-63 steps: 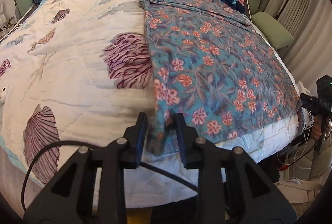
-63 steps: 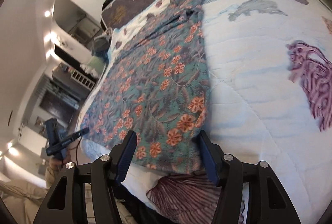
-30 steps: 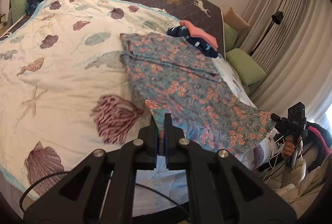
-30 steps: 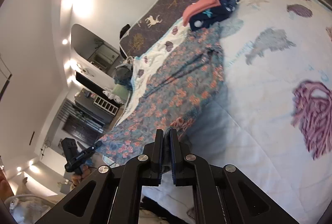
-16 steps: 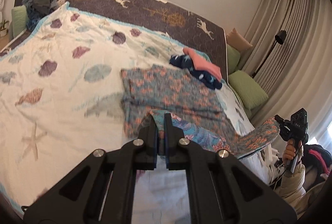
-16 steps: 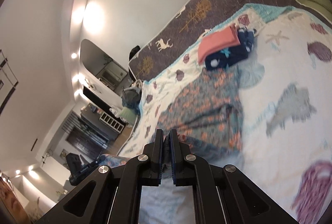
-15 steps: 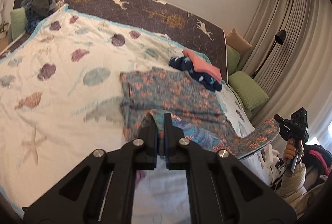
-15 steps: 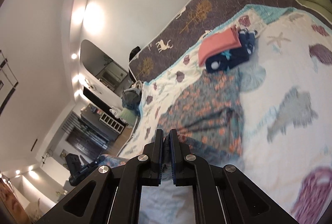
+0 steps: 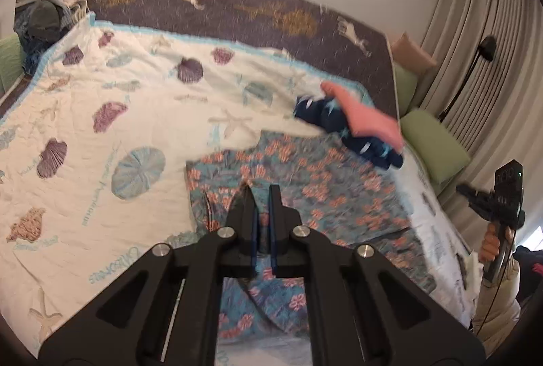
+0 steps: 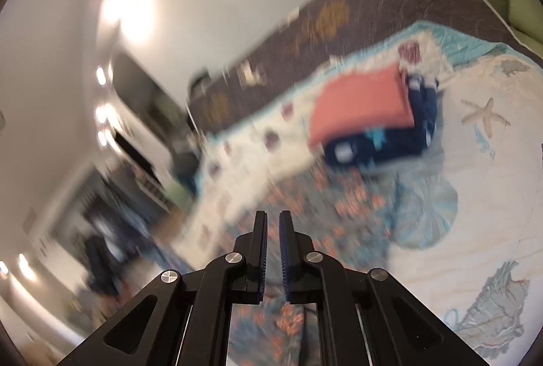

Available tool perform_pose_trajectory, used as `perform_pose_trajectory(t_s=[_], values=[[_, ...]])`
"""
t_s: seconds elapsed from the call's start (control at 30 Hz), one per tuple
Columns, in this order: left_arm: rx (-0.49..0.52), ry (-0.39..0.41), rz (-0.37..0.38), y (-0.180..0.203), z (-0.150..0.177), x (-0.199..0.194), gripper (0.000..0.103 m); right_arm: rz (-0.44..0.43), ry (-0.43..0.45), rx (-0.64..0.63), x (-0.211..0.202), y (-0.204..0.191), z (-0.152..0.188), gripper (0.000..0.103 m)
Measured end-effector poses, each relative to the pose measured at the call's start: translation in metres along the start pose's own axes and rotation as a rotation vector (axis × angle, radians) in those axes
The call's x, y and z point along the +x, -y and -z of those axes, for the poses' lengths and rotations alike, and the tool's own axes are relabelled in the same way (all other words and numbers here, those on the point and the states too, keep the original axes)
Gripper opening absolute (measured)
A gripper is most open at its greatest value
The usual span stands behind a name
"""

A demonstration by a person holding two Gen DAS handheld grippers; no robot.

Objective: Fold small clothes

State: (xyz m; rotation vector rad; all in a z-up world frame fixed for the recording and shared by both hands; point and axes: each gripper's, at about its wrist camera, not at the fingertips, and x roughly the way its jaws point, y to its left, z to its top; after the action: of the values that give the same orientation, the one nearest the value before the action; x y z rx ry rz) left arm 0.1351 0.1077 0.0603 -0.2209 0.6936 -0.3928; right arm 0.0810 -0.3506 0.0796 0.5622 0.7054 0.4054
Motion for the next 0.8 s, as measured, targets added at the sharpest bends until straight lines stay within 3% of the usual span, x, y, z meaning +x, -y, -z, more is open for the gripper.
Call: perform_pose_trajectory(t_s=[0.13,0.2,0.27,0.37,0.6,0.67,0.73,0.8], values=[[-0.001,-0.052,-0.025,-0.008,0.012,0.022,0.006,0.049,-0.246,-0.155,0.048,-0.012,0.052,0.014],[-0.024,-0.073,-0.035,-0.014,0.017,0.03,0.006,0.061,-0.349,-0.197,0.071,-0.016,0.076,0.03],[-0.043,-0.089,-0.04,-0.02,0.022,0.034,0.006,0.069,-0.41,-0.197,0.088,-0.014,0.089,0.038],[-0.038,-0.104,-0.091,-0.026,0.029,0.033,0.011,0.105,-0.439,-0.155,0.1,-0.006,0.095,0.042],[-0.093,-0.086,-0.13,-0.05,0.039,0.007,0.036,0.088,-0.445,-0.121,0.107,-0.003,0.097,0.051],[-0.113,-0.073,-0.137,-0.055,0.041,0.001,0.04,0.099,-0.425,-0.107,0.113,-0.007,0.098,0.008],[-0.106,-0.064,-0.152,-0.058,0.044,-0.004,0.044,0.085,-0.357,-0.107,0.105,-0.02,0.094,0.003],[-0.095,-0.062,-0.176,-0.061,0.048,-0.009,0.047,0.045,-0.228,-0.151,0.078,-0.041,0.085,0.003]])
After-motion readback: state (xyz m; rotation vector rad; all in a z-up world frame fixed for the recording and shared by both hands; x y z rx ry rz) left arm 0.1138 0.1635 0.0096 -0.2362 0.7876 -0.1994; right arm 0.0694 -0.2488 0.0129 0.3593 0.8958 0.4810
